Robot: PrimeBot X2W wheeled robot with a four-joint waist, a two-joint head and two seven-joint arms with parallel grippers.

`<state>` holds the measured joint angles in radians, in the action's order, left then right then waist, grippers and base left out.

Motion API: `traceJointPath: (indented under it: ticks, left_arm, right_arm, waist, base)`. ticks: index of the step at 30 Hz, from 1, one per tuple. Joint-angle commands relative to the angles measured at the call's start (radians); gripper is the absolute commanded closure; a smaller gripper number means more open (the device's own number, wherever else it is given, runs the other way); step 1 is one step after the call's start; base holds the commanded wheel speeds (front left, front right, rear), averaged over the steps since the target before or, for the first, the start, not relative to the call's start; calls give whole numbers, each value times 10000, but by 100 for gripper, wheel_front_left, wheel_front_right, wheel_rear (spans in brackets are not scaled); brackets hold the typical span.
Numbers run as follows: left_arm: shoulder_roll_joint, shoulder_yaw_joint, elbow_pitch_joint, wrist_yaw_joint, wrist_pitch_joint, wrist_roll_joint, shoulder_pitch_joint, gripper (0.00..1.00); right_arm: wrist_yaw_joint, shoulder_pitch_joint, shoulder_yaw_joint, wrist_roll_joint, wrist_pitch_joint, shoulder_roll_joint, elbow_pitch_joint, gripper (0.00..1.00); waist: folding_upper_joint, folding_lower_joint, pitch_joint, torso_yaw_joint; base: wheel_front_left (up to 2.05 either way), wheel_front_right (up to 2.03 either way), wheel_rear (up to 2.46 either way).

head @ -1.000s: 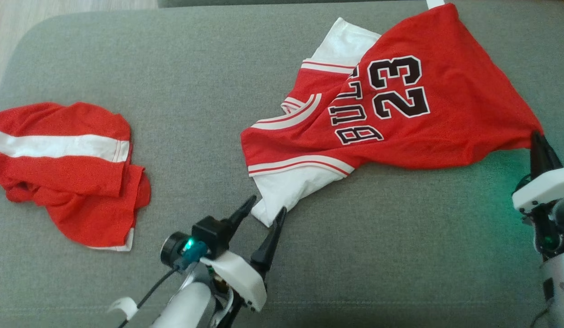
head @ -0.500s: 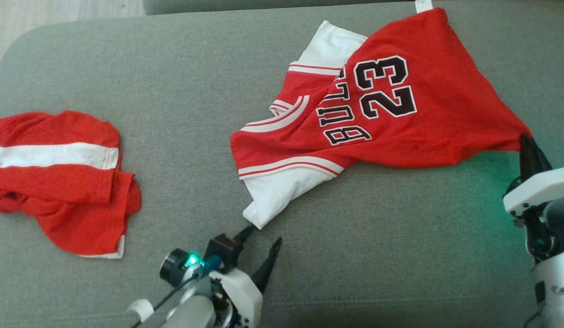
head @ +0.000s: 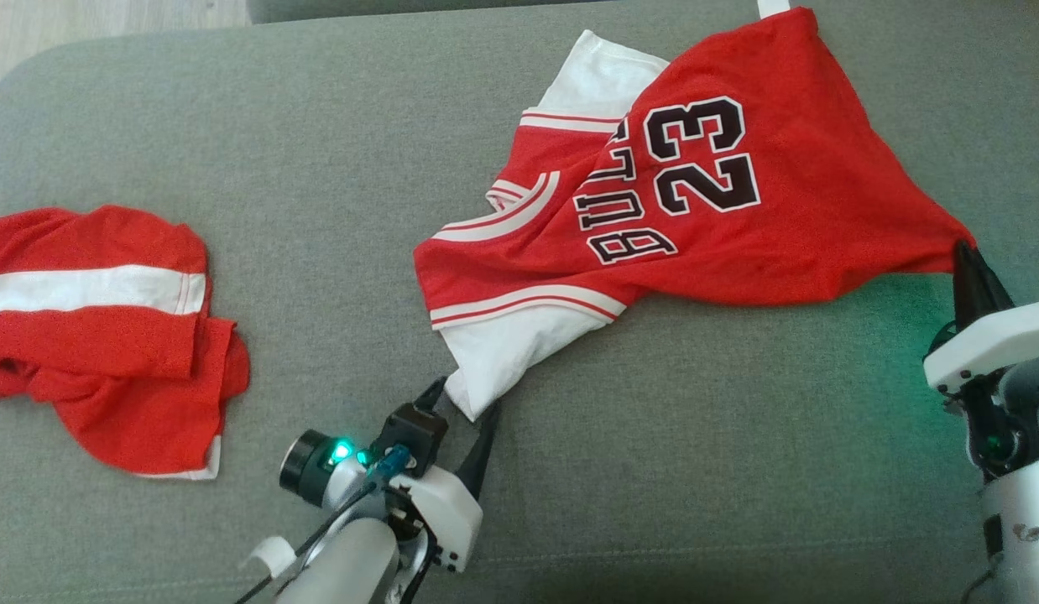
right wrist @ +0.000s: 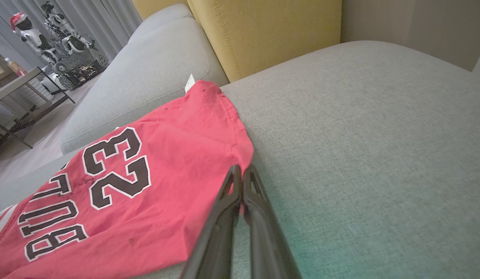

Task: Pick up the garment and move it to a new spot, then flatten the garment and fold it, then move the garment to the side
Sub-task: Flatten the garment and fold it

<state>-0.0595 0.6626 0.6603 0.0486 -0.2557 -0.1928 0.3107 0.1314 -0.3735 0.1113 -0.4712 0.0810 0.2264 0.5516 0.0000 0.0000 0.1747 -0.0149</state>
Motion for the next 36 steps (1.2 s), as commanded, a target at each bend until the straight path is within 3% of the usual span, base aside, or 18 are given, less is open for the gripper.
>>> traceJointPath:
  ticks: [1,5,11,20,21,22,23,24,31,36]
  left_arm:
    - [-64,-394,-339,232,-58,150,397,0]
    - [-161,-339,-552,521,-59,468,435,0]
    - [-162,-73,-594,152,-60,514,354,0]
    - [-106,70,-206,-28,-60,420,427,0]
    - [-91,70,-106,-80,-60,348,450,15]
    - [-74,59,-5,-129,-58,258,473,51]
    - [-54,41,90,-183,-50,150,497,65]
    - [-33,26,174,-236,-36,36,526,100]
    - [56,-123,290,-502,-44,-718,749,100]
    - [83,-755,-389,-1066,-54,-2086,734,100]
  right_arm:
    - [-7,-168,-154,106,48,29,-388,100]
    - [-7,-210,-119,112,84,19,-395,100]
    - [-7,-252,-101,116,119,2,-361,100]
    - [-7,-369,-169,124,146,6,-338,100]
    - [-7,-380,-175,124,145,14,-339,100]
    - [-7,-389,-182,123,142,24,-339,100]
    - [-7,-394,-187,124,137,36,-339,100]
    - [-7,-398,-195,124,133,47,-343,100]
    - [-7,-372,-285,103,117,117,-431,100]
    - [-7,-355,-533,83,97,389,-589,100]
  waist:
    - [0,0,1,27]
    - [0,0,7,88]
    - [0,0,3,135]
    - [0,0,44,47]
    - [0,0,49,36]
    - [0,0,52,26]
    - [0,0,53,22]
    - [0,0,54,19]
    - [0,0,-21,46]
    - [0,0,-281,135]
  base:
    - [0,0,0]
    - [0,0,0]
    - [0,0,0]
    - [0,0,0]
    - [0,0,0]
    - [0,0,0]
    - [0,0,0]
    - [0,0,0]
    - [0,0,0]
    - [0,0,0]
